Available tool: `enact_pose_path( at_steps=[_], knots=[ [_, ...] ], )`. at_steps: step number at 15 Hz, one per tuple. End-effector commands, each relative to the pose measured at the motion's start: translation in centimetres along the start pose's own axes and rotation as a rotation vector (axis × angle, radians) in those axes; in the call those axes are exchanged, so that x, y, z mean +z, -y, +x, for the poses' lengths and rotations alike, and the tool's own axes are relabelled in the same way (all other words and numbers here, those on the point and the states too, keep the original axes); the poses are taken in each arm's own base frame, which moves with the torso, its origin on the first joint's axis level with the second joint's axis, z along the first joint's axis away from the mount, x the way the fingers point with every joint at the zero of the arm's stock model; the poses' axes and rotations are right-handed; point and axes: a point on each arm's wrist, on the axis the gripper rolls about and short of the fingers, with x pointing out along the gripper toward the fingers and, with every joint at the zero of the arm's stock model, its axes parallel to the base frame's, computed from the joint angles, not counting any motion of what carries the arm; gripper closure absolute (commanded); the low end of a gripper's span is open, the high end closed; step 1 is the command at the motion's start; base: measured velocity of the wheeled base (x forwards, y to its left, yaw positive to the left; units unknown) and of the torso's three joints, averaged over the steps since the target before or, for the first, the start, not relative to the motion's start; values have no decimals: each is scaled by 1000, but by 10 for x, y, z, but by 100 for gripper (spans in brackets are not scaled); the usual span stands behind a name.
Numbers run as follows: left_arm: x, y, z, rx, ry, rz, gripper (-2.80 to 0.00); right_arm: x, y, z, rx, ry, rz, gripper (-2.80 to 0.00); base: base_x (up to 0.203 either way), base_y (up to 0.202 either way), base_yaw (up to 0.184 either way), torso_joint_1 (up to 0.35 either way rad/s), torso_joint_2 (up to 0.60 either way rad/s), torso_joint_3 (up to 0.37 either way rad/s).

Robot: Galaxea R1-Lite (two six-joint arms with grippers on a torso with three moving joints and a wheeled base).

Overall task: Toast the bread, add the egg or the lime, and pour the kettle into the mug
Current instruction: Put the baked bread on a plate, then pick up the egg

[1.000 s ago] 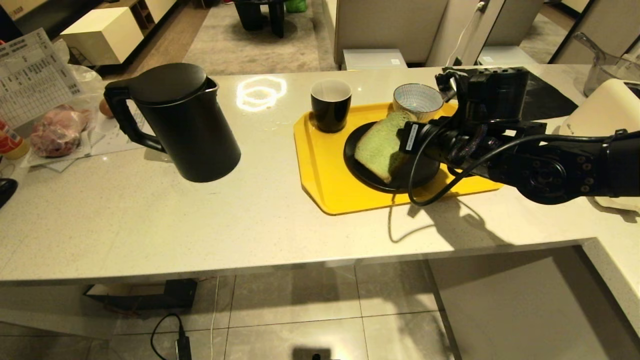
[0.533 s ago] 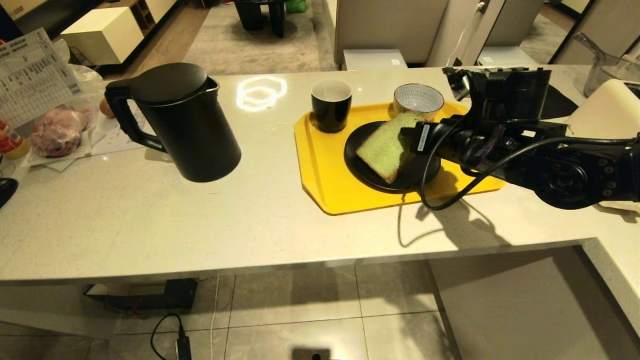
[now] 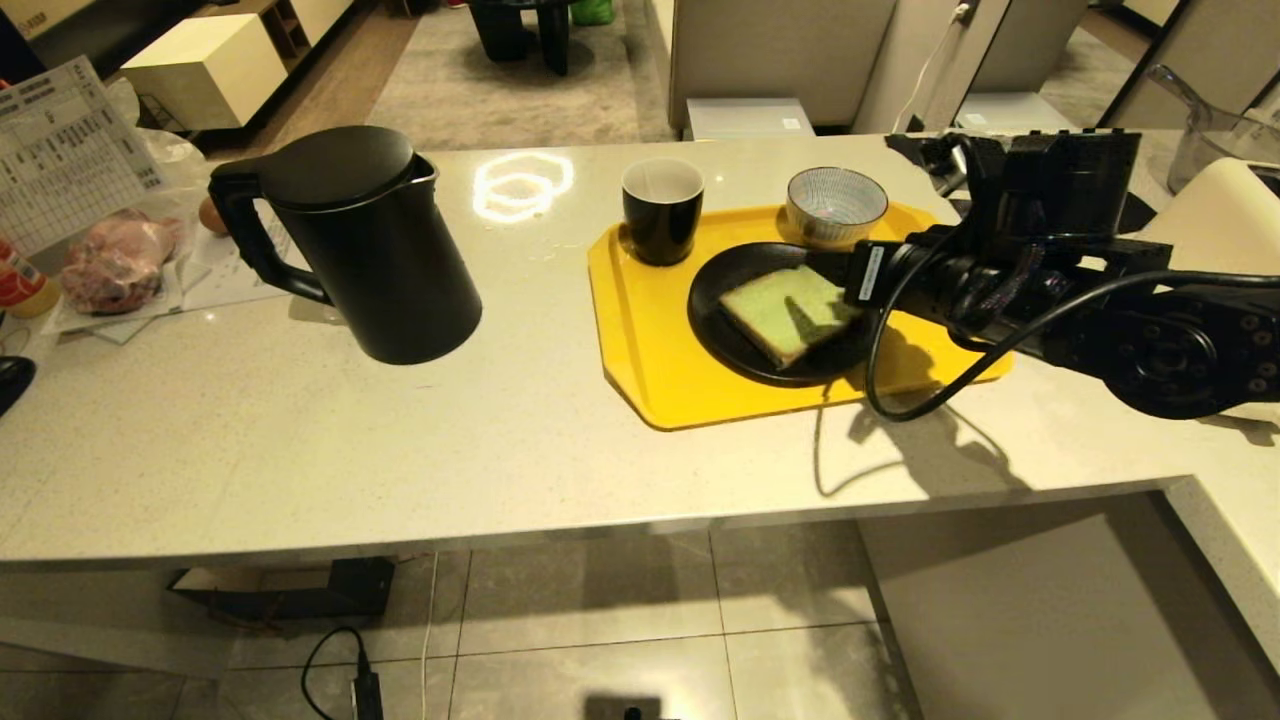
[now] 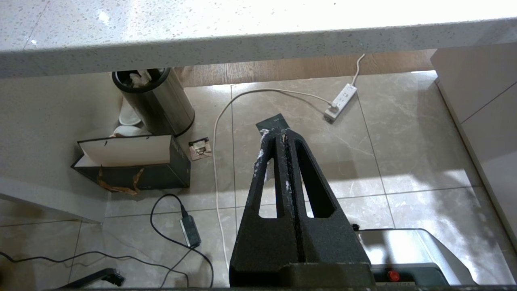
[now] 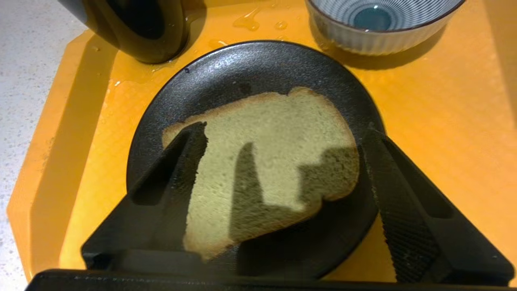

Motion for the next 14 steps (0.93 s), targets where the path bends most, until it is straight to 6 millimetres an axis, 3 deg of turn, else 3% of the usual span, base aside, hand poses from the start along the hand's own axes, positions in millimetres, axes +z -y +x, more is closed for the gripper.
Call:
enact_pose_path(
  at_steps=[1, 4, 5, 11, 14],
  knots=[
    [0, 0, 0, 0, -1, 0, 0, 4, 5, -6, -14, 10, -6, -280, 0, 0, 0, 0, 0, 0],
    [0, 0, 0, 0, -1, 0, 0, 11, 4, -20, -7, 27, -5, -280, 0, 0, 0, 0, 0, 0],
    [0, 0, 0, 1, -1, 0, 0, 15, 3, -25, -3, 40, -10, 0, 0, 0, 0, 0, 0, 0],
    [0, 0, 0, 0, -1, 0, 0, 45, 2, -57, -2, 138, -164, 0, 0, 0, 0, 0, 0, 0],
    [0, 0, 0, 0, -1, 0, 0, 61, 4, -85, -23, 175, -202, 0, 0, 0, 0, 0, 0, 0]
  ],
)
